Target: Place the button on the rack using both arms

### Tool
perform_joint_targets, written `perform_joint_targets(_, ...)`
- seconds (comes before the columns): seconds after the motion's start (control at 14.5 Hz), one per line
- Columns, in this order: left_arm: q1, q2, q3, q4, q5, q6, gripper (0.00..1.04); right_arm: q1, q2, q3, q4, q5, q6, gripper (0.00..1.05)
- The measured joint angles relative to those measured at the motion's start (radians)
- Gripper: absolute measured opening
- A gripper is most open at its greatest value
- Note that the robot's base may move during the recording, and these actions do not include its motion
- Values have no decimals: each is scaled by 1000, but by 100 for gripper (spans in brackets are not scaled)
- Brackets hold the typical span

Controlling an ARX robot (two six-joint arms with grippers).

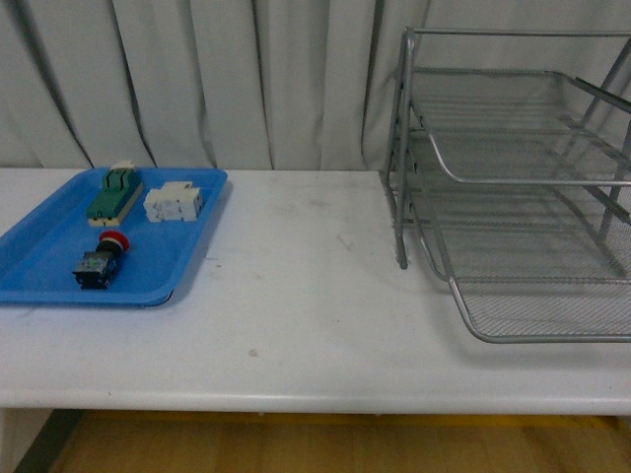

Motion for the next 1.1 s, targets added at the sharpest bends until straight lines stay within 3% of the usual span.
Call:
perform_joint_targets(0.55, 0, 0, 0, 0, 0, 0, 98, 0, -135, 0, -134, 0, 0, 2)
perform_joint_targets(0.62, 0, 0, 0, 0, 0, 0, 98, 0, -248, 1, -304, -3, 0, 2)
perform_joint_targets(0.83, 0, 0, 0, 0, 0, 0, 98, 0, -309, 1, -322, -3, -3, 3)
perform_joint_targets(0.97, 0, 0, 0, 0, 0, 0, 98, 0, -310, 1, -320, -3, -3, 27)
perform_joint_targets(1.03, -76, 74, 36, -77, -180, 25, 98, 0, -310, 1, -319, -2, -3, 39)
perform_joint_targets(1.1, -163, 293, 95, 8, -338, 34, 98, 0, -310, 1, -319, -4, -4, 52)
